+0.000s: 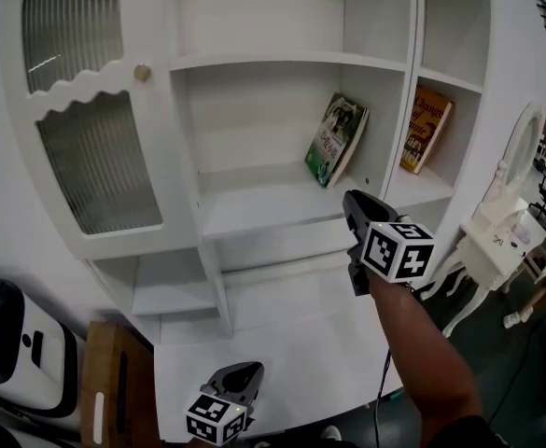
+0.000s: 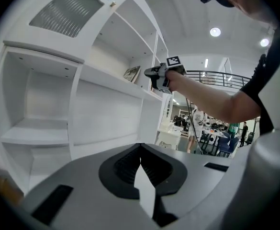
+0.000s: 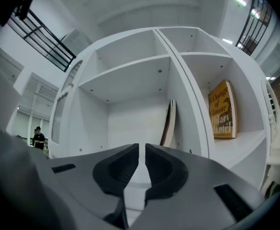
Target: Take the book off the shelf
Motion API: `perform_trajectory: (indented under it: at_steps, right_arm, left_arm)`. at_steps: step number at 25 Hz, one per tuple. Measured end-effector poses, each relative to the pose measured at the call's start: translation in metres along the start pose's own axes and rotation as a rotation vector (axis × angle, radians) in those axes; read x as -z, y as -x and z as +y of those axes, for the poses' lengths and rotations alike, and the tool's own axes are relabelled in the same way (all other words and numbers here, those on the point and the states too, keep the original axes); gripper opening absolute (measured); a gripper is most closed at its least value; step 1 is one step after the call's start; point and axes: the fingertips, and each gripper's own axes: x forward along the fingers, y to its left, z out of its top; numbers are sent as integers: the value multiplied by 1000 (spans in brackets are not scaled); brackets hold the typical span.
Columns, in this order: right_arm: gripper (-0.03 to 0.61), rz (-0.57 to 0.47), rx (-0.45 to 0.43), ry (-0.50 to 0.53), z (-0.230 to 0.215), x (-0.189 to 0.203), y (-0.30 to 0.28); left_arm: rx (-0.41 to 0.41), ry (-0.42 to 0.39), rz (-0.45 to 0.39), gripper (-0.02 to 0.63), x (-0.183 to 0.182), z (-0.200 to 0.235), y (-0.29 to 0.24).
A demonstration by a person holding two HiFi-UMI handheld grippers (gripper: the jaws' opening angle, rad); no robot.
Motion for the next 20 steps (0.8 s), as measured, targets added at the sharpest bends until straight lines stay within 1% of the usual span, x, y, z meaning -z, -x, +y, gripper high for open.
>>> perform_trajectory:
  at_steps: [2,3,4,5,8,12,15,20]
  right_arm:
    - [37,18,24,-42,-16,-7,-26]
    - [68,29,36,-63,-23,-9,-37]
    - [120,41,47,-83,-30,-11,-48]
    - [137,53,55,-100,-35,-13,-57]
    - [152,94,83,-146,-48,-14,-79]
    - [212,138,120,-205,-61,-19,-101]
    - [236,156,147,-240,-66,-17,-114]
    - [241,161,237,-238,-75,-11,-125]
  left_arm:
    - [-9,9,-4,11,2,-1,-1]
    - [-15,18,-8,11,3,-2,-1]
    - [-22,28,-10,11,4,-3,-1]
    - [-28,36,-10,11,6,-3,-1]
    - [-44,51,1,11,11,-3,1]
    - [-63,59,6,11,13,0,3]
    - [-78,63,3,11,14,3,6]
    - [-95,69,1,11,16,4,11]
